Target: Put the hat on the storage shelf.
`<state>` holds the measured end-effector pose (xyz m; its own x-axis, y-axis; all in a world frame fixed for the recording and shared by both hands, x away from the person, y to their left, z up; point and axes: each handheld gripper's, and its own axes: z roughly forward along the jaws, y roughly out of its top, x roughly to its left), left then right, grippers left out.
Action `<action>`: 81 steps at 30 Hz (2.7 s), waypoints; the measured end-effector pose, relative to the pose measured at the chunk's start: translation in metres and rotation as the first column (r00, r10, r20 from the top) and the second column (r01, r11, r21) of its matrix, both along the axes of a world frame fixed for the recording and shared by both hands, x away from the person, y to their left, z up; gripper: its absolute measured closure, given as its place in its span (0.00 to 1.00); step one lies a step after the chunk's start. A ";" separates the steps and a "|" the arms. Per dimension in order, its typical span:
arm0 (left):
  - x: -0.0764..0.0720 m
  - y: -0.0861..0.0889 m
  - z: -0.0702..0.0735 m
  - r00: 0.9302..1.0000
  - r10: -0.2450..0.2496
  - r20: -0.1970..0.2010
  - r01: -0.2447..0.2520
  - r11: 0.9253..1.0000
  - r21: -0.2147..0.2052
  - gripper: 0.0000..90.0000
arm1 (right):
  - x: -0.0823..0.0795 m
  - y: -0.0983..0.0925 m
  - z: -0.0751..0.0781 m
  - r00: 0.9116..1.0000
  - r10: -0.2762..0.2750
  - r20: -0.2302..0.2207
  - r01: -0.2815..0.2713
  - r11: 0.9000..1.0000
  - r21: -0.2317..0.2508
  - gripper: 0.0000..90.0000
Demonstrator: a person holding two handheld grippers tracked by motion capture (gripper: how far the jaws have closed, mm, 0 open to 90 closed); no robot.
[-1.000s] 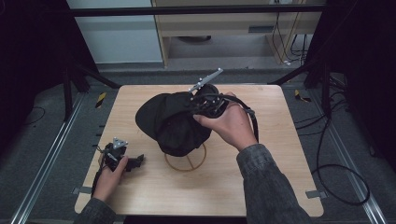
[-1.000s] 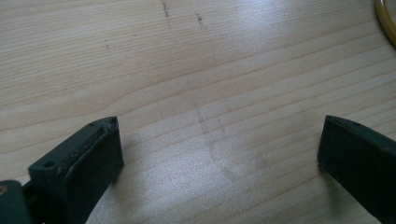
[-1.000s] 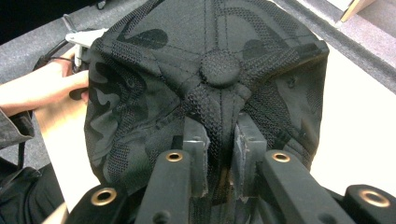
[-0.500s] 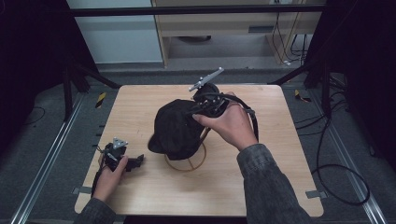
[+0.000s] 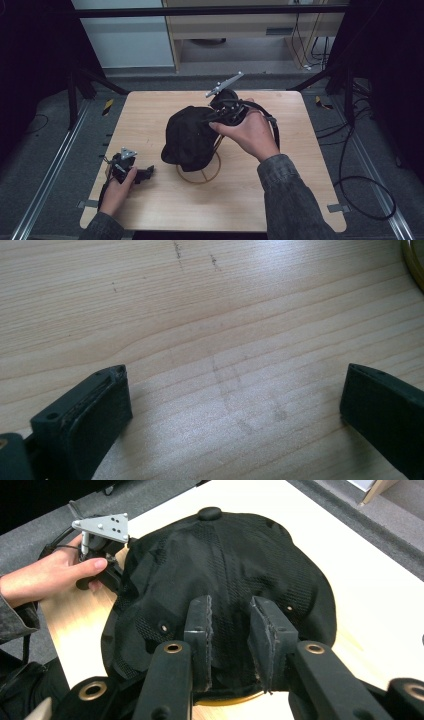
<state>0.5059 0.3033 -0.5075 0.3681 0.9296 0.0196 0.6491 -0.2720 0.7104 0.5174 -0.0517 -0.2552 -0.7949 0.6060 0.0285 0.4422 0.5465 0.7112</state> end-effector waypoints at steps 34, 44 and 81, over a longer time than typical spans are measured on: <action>0.000 0.000 0.000 1.000 0.000 0.000 0.000 1.000 0.000 0.00 | -0.007 -0.050 -0.001 0.998 -0.066 -0.003 0.066 0.997 0.050 0.77; 0.000 0.000 0.000 1.000 0.000 0.001 0.000 1.000 -0.001 0.00 | -0.011 -0.066 -0.002 0.995 -0.096 0.002 0.096 0.993 0.070 0.75; 0.000 0.000 0.000 1.000 -0.004 0.000 0.004 1.000 0.001 0.00 | -0.045 -0.140 -0.079 0.925 -0.378 0.050 0.371 0.923 0.105 0.11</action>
<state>0.5055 0.3030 -0.5076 0.3717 0.9281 0.0201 0.6483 -0.2750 0.7100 0.4727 -0.1914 -0.3343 -0.5124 0.8572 0.0519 0.5505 0.2815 0.7859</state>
